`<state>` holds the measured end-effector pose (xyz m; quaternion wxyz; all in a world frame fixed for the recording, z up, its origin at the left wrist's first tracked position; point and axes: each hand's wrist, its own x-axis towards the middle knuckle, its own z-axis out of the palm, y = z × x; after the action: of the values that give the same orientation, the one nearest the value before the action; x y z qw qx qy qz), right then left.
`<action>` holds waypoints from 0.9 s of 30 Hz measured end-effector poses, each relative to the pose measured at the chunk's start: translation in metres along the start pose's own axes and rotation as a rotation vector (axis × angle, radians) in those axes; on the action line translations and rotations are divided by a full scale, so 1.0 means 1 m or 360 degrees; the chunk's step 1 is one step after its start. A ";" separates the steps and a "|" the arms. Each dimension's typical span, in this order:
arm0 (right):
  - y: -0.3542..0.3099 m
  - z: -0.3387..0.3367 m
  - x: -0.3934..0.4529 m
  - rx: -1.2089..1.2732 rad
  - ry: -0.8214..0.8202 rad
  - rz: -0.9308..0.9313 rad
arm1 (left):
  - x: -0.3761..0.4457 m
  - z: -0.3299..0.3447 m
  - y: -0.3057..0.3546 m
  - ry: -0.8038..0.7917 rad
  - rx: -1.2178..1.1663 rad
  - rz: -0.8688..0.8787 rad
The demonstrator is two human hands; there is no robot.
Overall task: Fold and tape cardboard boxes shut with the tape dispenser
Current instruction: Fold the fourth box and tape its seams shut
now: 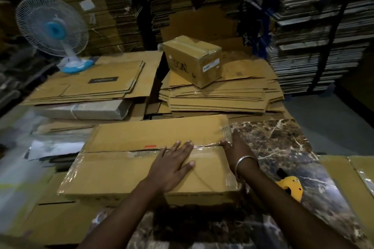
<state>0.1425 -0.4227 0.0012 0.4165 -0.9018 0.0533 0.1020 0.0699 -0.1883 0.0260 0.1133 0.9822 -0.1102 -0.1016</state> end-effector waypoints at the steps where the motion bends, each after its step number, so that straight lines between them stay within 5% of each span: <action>1: -0.004 -0.001 -0.002 -0.0081 0.0047 -0.0028 | -0.008 -0.002 -0.012 0.0011 -0.0009 -0.0034; 6: -0.024 -0.001 -0.014 -0.0277 0.0221 -0.0139 | -0.043 -0.013 -0.065 0.0021 0.0026 -0.0118; 12: -0.048 0.014 -0.029 -0.1074 0.0339 -0.0121 | -0.064 -0.016 -0.117 0.0092 0.0003 -0.0199; 19: -0.074 0.060 -0.041 -0.1007 0.0250 0.0184 | -0.066 -0.013 -0.123 0.0146 -0.0075 -0.0111; 27: -0.112 0.123 -0.072 -0.1069 0.0120 0.0191 | -0.066 -0.012 -0.126 0.0177 -0.0290 -0.0177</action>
<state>0.0751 -0.2555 0.0226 0.0872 -0.9870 0.0850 0.1048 0.0342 -0.0504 0.0184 0.2021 0.9766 -0.0394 -0.0625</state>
